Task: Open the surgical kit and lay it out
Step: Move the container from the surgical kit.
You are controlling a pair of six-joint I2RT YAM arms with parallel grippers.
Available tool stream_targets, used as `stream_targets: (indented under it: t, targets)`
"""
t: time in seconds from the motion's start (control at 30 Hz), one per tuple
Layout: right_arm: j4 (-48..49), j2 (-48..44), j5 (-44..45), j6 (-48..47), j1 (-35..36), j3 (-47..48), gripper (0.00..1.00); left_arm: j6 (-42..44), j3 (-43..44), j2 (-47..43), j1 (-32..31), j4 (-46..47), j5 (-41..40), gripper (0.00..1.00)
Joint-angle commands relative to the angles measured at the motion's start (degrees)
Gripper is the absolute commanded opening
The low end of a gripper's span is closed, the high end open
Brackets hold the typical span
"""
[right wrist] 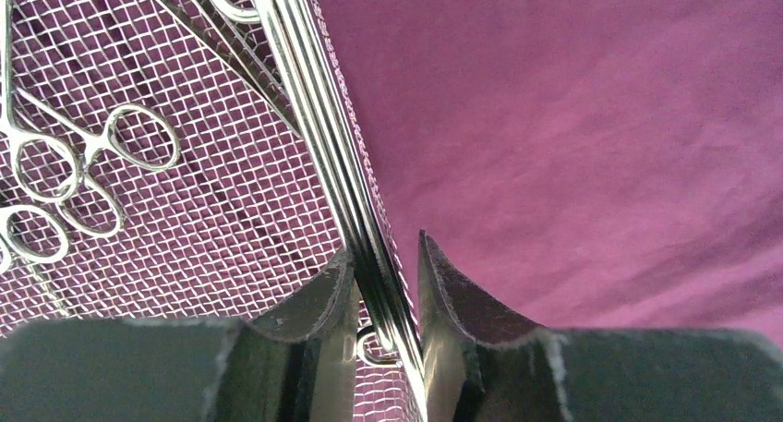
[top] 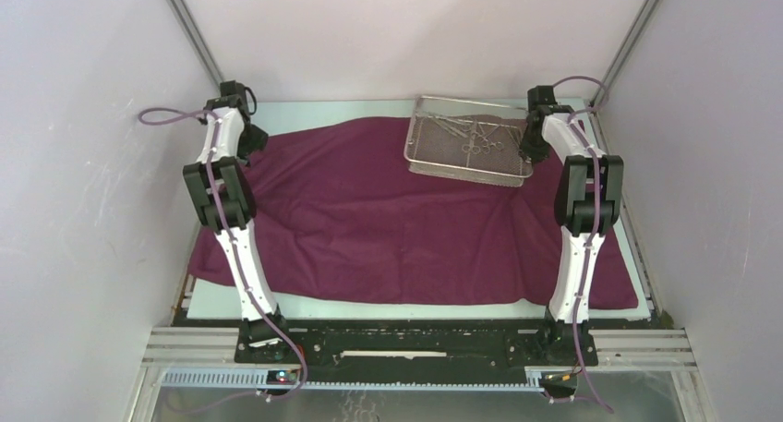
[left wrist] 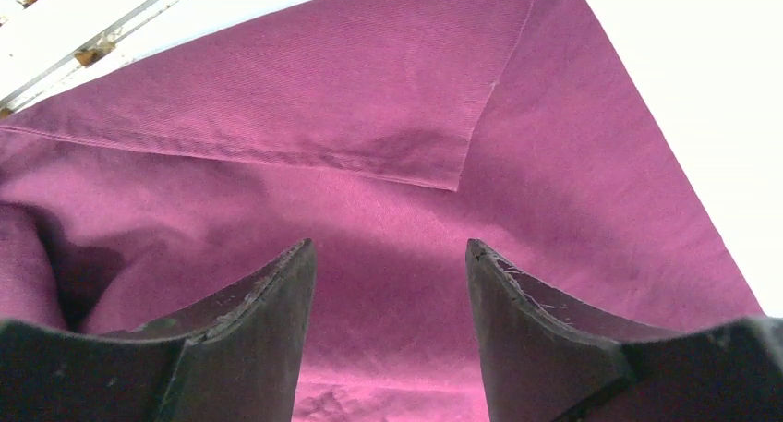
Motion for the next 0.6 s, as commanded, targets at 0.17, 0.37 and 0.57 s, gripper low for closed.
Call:
stream_targets:
  t: [0.17, 0.37, 0.57]
  targets:
    - [0.19, -1.12, 7.92, -1.08, -2.54, 0.07, 0.0, -5.56, 5.67, 3.44, -0.42, 2.24, 0.32, 0.66]
    - [4.45, -5.85, 0.55, -3.39, 1.53, -1.74, 0.0, -10.43, 6.07, 5.51, -0.1, -0.09, -3.76, 0.62]
    - [7.12, -9.5, -8.05, -4.19, 4.23, -1.39, 0.0, -12.58, 9.42, 8.96, 0.18, -0.04, -1.78, 0.59]
